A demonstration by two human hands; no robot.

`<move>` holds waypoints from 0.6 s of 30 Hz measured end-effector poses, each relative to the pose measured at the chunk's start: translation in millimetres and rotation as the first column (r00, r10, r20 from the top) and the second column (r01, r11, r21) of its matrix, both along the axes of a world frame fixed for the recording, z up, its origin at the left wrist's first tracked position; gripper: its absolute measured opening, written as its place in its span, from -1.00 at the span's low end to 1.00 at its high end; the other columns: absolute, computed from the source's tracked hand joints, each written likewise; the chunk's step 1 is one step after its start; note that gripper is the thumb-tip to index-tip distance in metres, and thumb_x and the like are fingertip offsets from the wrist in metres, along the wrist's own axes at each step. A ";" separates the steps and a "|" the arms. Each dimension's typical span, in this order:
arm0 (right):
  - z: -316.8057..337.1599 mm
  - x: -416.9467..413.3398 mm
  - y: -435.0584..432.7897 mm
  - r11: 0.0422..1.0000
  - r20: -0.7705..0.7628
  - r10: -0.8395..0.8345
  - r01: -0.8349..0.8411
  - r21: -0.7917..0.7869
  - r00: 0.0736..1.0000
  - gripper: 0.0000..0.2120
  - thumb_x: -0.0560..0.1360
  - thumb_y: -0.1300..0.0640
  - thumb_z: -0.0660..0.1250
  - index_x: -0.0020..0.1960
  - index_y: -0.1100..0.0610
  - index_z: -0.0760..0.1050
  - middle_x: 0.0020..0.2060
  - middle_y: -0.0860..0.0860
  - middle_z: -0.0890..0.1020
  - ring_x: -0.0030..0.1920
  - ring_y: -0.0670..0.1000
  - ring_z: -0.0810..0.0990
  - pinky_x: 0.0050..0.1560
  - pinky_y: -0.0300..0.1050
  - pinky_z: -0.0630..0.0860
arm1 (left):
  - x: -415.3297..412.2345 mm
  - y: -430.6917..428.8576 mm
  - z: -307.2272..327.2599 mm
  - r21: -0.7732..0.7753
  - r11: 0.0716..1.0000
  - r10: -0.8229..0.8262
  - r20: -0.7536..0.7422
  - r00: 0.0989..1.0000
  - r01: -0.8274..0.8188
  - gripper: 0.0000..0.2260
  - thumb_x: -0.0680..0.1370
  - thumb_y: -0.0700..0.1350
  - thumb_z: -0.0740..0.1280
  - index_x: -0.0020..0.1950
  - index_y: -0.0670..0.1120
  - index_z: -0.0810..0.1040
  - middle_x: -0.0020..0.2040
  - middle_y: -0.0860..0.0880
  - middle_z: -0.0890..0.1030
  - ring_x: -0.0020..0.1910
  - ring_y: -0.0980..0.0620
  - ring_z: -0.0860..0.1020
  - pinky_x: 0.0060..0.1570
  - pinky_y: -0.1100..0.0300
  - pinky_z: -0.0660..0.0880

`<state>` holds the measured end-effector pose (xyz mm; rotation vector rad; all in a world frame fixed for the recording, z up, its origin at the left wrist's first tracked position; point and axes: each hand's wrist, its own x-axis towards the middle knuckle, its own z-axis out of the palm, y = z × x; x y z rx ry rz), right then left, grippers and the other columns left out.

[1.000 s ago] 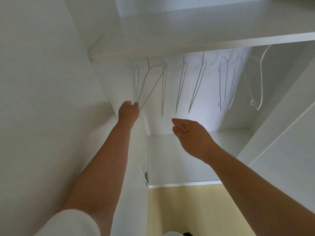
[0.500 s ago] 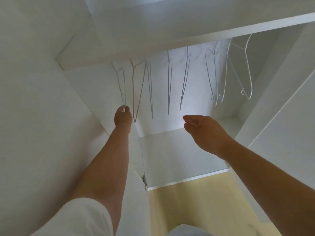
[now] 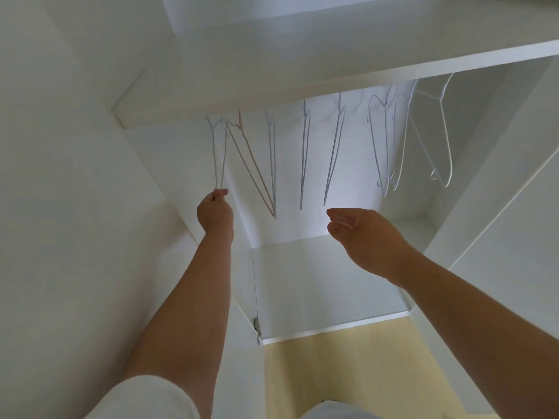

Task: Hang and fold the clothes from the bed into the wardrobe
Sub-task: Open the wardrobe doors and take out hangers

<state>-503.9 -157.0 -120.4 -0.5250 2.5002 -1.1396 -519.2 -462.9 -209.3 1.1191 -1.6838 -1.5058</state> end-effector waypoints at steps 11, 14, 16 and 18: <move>-2.9 25.2 13.6 0.996 0.061 0.077 -0.075 -0.042 0.995 -0.60 0.66 0.05 0.25 0.49 0.00 0.43 0.44 -0.11 0.49 0.43 -0.12 0.44 0.38 -0.29 0.23 | 50.9 44.2 1.2 -0.031 0.995 0.100 0.054 0.994 -0.098 -0.67 0.69 -0.02 0.15 0.07 -0.06 0.71 0.11 -0.09 0.70 0.16 -0.09 0.64 0.26 -0.05 0.55; -2.8 37.1 21.7 0.991 0.082 0.123 -0.118 -0.060 0.989 -0.59 0.66 0.05 0.25 0.50 0.01 0.42 0.45 -0.09 0.48 0.45 -0.10 0.43 0.40 -0.26 0.24 | 72.7 63.8 7.1 -0.036 0.994 0.110 0.076 0.991 -0.108 -0.68 0.68 -0.01 0.16 0.03 -0.01 0.71 0.09 -0.10 0.71 0.15 -0.09 0.65 0.25 -0.08 0.56; -1.4 45.7 29.2 0.987 0.091 0.152 -0.145 -0.075 0.984 -0.59 0.66 0.05 0.26 0.50 0.02 0.43 0.45 -0.08 0.48 0.45 -0.09 0.43 0.41 -0.25 0.25 | 90.7 79.0 12.7 -0.074 0.993 0.099 0.094 0.991 -0.092 -0.68 0.67 -0.01 0.15 0.04 -0.02 0.70 0.08 -0.09 0.71 0.14 -0.10 0.66 0.24 -0.10 0.56; 0.1 53.6 38.9 0.980 0.074 0.191 -0.186 -0.064 0.979 -0.59 0.66 0.05 0.25 0.50 0.03 0.42 0.45 -0.07 0.48 0.46 -0.08 0.42 0.45 -0.22 0.24 | 110.5 96.2 20.4 -0.155 0.985 0.093 0.139 0.986 -0.071 -0.66 0.67 0.00 0.11 0.09 -0.03 0.68 0.08 -0.06 0.70 0.09 -0.11 0.67 0.21 -0.10 0.57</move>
